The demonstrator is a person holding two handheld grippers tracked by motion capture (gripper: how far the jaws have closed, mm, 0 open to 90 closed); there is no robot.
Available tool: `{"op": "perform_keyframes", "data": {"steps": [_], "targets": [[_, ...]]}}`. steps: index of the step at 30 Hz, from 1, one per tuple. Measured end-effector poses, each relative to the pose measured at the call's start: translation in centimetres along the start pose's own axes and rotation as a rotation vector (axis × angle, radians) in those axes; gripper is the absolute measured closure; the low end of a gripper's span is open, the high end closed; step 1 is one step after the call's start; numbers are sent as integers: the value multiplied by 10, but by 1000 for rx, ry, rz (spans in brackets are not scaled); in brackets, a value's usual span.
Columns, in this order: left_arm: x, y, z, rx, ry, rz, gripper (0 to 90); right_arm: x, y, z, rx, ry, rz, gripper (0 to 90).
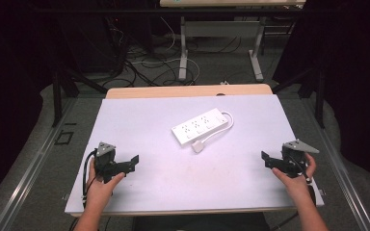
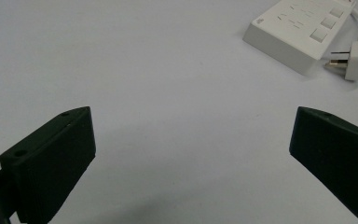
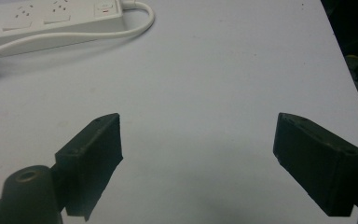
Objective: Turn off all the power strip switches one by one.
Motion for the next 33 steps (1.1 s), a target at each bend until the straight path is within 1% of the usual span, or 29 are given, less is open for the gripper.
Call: {"op": "perform_keyframes", "data": {"steps": [1,2,4,5,6,8,10,11,12,13,14,15,16,18,19,21,24,25,26,28,29,31,32,33], "targets": [[0,0,0,0,0,0,3,0,0,0,0,0,0,146],[0,-1,-1,-1,-12,9,3,0,0,0,-6,-10,-6,151],[0,-2,-2,-6,-22,9,3,-1,2,-1,-7,-14,-6,152],[1,-2,-2,-5,-27,13,3,-2,3,-3,-12,-24,-4,152],[2,-2,-3,-6,-32,14,3,-3,3,-4,-6,-34,-3,153],[2,-3,-3,-8,-28,9,3,-7,3,-7,-6,-63,10,156],[3,-5,-4,-13,-29,15,3,-10,3,-10,-3,-77,13,168],[3,-7,-4,-15,-26,16,3,-12,4,-12,-9,-76,17,175],[4,-8,-4,-15,-27,18,3,-14,5,-12,-7,-72,29,190],[4,-8,-4,-16,-28,21,3,-14,5,-12,-7,-72,29,190],[4,-10,-4,-18,-29,26,3,-17,4,-15,-21,-69,11,214],[4,-11,-3,-19,-24,27,3,-18,5,-16,-25,-68,1,221],[4,-11,-3,-19,-24,27,3,-20,5,-17,-24,-63,-1,233],[4,-11,-3,-20,-20,28,3,-25,5,-21,-47,-58,-10,248],[4,-11,-3,-21,-17,26,3,-27,5,-22,-45,-67,-7,255],[5,-11,-3,-27,-10,21,3,-31,5,-25,-58,-79,-18,264],[5,-11,-3,-28,-10,24,3,-39,6,-30,-77,-80,-19,284],[5,-12,-3,-30,-10,25,3,-41,7,-32,-89,-82,-28,296],[4,-13,-3,-34,-6,30,3,-43,7,-33,-87,-85,-32,307],[4,-14,-3,-39,-6,37,3,-49,8,-37,-105,-87,-36,313],[4,-14,-3,-39,-6,37,3,-52,7,-37,-107,-99,-41,316],[4,-14,-3,-40,-7,37,3,-55,8,-39,-114,-104,-36,319],[4,-14,-3,-40,-6,38,3,-58,7,-40,-114,-103,-40,327],[4,-14,-3,-40,-4,38,3,-64,8,-42,-117,-115,-41,347]]}}
Point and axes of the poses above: each handheld gripper's, and its own axes: y roughly forward along the jaws, x roughly out of its underside, z roughly to its right, the point moved 7 cm from there along y, roughly forward along the jaws, and after that the axes turned 6 degrees about -z, right-handed, at the moved point
